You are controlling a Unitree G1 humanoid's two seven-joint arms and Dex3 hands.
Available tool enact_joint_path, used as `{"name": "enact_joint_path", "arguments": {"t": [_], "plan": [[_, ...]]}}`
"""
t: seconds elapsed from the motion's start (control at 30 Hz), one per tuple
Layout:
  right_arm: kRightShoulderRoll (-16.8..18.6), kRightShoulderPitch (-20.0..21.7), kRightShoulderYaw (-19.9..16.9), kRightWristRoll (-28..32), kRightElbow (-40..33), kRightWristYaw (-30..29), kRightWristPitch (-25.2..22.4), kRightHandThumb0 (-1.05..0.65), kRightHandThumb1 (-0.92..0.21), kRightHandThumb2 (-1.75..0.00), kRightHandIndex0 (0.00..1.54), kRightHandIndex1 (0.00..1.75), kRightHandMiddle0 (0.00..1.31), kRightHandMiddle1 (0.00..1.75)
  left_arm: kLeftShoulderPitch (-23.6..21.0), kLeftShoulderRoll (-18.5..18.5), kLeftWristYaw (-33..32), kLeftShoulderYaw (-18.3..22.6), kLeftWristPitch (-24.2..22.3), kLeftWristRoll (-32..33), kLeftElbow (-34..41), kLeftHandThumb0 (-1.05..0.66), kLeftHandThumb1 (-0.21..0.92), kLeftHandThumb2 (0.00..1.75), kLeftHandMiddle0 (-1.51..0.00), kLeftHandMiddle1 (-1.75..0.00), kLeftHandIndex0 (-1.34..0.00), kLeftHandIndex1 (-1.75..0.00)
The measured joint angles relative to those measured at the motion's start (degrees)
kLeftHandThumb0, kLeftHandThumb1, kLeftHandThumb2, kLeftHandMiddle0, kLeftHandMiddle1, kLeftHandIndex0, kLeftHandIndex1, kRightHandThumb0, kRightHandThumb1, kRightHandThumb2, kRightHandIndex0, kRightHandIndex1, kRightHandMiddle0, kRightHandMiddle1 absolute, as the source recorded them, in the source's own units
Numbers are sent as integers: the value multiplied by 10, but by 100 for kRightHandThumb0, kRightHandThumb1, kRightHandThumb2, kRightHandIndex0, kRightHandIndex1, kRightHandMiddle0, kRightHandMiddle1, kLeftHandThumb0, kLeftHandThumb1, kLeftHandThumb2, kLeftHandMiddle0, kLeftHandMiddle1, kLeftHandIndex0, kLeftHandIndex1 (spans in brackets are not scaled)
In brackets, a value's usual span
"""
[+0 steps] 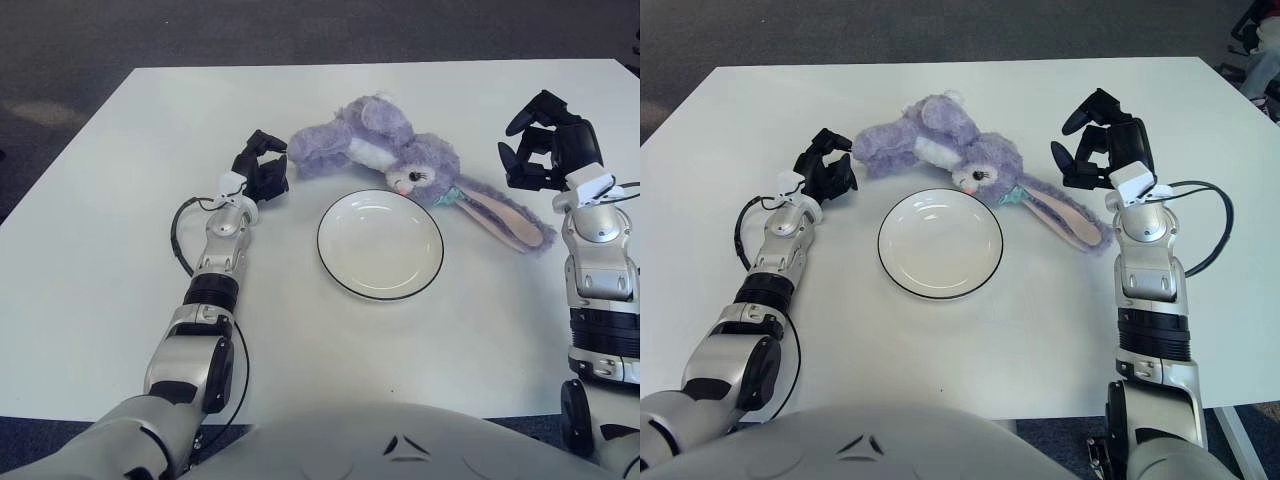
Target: Put the doll into the plate.
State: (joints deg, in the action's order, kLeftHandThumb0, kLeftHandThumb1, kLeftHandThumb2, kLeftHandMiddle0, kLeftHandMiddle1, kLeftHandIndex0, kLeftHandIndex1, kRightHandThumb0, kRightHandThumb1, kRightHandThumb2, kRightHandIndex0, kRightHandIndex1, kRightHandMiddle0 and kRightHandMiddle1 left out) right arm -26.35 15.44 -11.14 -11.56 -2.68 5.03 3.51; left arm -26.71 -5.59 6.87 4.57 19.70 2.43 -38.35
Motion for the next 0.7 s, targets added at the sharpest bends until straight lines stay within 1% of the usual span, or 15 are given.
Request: {"name": "enact_joint_path", "arguments": {"t": [0.03, 0.07, 0.1, 0.13, 0.17, 0.2, 0.23, 0.27, 0.3, 0.33, 0.4, 0.43, 0.53, 0.57, 0.7], "plan": [[-3, 3, 3, -11, 0, -3, 0, -9, -49, -112, 59, 175, 29, 174, 0, 0, -1, 0, 0, -1, 1, -37, 71, 81, -94, -175, -32, -175], [-5, 5, 4, -17, 0, -5, 1, -6, -54, -106, 52, 173, 24, 174, 1, 0, -1, 0, -1, -1, 1, -37, 71, 81, -94, -175, -32, -175], [-8, 8, 7, -28, 0, -7, 3, -5, -56, -103, 50, 173, 22, 174, 1, 0, -2, 0, -1, -2, 2, -37, 71, 81, -94, -175, -32, -175], [-13, 11, 12, -39, 0, -9, 5, -17, -65, -90, 39, 167, 23, 174, 2, 1, -3, 0, -1, -2, 3, -38, 71, 81, -94, -175, -32, -175], [-17, 14, 15, -49, 0, -12, 7, -24, -72, -80, 33, 163, 24, 174, 2, 1, -4, 0, -2, -3, 4, -38, 71, 81, -93, -175, -32, -175], [-21, 18, 18, -57, 0, -14, 10, -34, -74, -77, 29, 160, 19, 171, 2, 1, -5, 0, -2, -4, 4, -38, 71, 81, -93, -175, -32, -175], [-25, 21, 21, -64, 0, -15, 14, -49, -78, -71, 25, 154, 12, 165, 2, 2, -6, -1, -3, -4, 5, -38, 71, 81, -93, -175, -32, -175], [-28, 24, 23, -69, 0, -15, 16, -61, -82, -65, 19, 147, 8, 156, 3, 3, -7, -1, -4, -5, 6, -38, 71, 82, -93, -175, -32, -175], [-32, 27, 26, -74, 0, -15, 19, -68, -86, -60, 16, 142, 5, 149, 3, 3, -8, -1, -5, -6, 7, -38, 71, 82, -93, -175, -32, -175], [-36, 30, 30, -77, 0, -14, 21, -72, -87, -59, 14, 137, 4, 144, 3, 4, -9, -1, -5, -6, 8, -38, 71, 82, -93, -175, -32, -175], [-44, 36, 35, -81, -1, -8, 23, -83, -90, -58, 7, 123, 2, 127, 4, 5, -12, -1, -7, -7, 10, -38, 70, 82, -93, -175, -32, -175], [-48, 38, 38, -82, -2, -1, 23, -85, -90, -58, 5, 120, 1, 124, 4, 6, -13, -1, -7, -7, 11, -38, 70, 82, -93, -175, -32, -175], [-59, 41, 46, -81, -10, 22, 18, -92, -92, -60, 1, 99, 0, 107, 5, 7, -15, -1, -9, -7, 13, -38, 70, 82, -92, -175, -32, -175], [-62, 41, 47, -80, -13, 32, 13, -93, -92, -61, 1, 95, 0, 105, 5, 7, -15, -1, -9, -8, 14, -38, 70, 82, -92, -175, -32, -175], [-77, 41, 59, -70, -33, 92, -23, -97, -92, -62, 0, 66, 0, 89, 5, 8, -16, -2, -9, -8, 15, -38, 70, 83, -91, -175, -33, -175]]}}
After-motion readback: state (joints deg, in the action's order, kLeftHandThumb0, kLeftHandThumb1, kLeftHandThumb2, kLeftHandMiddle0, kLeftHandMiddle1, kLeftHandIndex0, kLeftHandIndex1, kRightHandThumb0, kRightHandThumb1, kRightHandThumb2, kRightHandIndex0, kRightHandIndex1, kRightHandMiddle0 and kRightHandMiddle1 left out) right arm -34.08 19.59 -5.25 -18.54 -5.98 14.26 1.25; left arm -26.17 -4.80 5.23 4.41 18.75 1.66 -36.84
